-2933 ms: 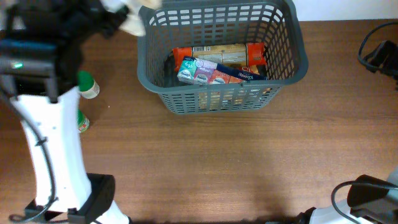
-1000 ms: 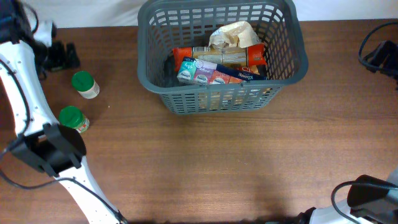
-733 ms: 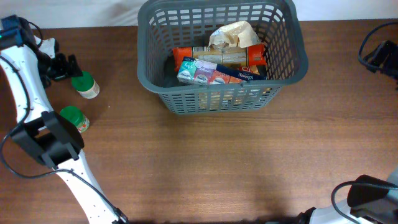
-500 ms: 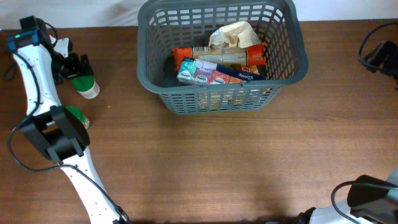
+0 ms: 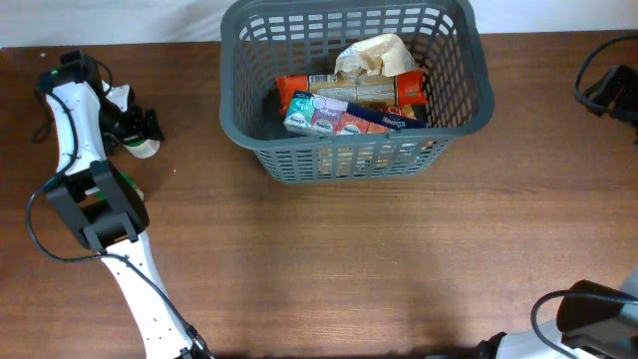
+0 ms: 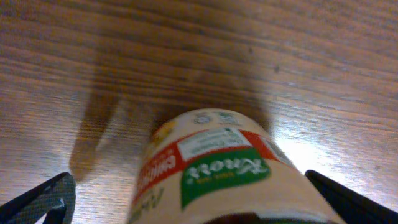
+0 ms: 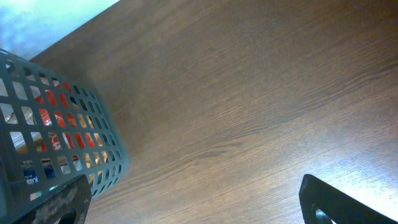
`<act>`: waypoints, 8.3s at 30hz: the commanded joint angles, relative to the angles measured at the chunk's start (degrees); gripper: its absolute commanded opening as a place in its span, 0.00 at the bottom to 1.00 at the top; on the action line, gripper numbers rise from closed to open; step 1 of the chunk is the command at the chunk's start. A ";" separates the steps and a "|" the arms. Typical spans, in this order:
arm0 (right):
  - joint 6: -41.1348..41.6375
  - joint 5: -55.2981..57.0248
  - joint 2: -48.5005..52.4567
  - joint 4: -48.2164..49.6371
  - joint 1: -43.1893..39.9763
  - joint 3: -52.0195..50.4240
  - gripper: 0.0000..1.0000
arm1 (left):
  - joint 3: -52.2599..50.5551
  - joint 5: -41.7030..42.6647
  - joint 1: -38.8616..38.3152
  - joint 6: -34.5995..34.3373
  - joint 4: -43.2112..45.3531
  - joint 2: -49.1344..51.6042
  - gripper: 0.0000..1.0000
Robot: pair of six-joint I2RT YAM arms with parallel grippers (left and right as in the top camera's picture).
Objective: Pack container
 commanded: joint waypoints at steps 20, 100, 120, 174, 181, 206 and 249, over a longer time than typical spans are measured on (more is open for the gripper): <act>-0.09 -0.74 -0.17 0.20 -0.07 -0.33 0.99 | 0.07 0.76 0.17 0.74 -0.74 -0.13 0.70; -0.09 -0.74 -0.17 0.20 -0.07 -0.33 0.99 | 19.28 -5.25 -38.05 22.14 -15.47 -25.73 0.99; -0.09 -0.74 -0.17 0.20 -0.07 -0.33 0.99 | -3.98 0.74 1.11 -5.90 -17.14 -24.65 0.75; -0.09 -0.74 -0.17 0.20 -0.07 -0.33 0.99 | -34.14 -3.26 3.37 -0.92 0.11 -20.85 0.02; -0.09 -0.72 -0.17 0.20 -0.07 -0.33 0.99 | -13.38 1.31 1.09 4.04 -8.07 -24.81 0.02; -0.09 -0.72 -0.17 0.20 -0.07 -0.33 0.99 | 18.38 -6.40 -41.24 43.17 -3.82 -23.71 0.02; -0.09 -0.74 -0.17 0.20 -0.07 -0.33 0.99 | 16.24 -16.85 -2.75 -13.51 -13.73 -29.29 0.99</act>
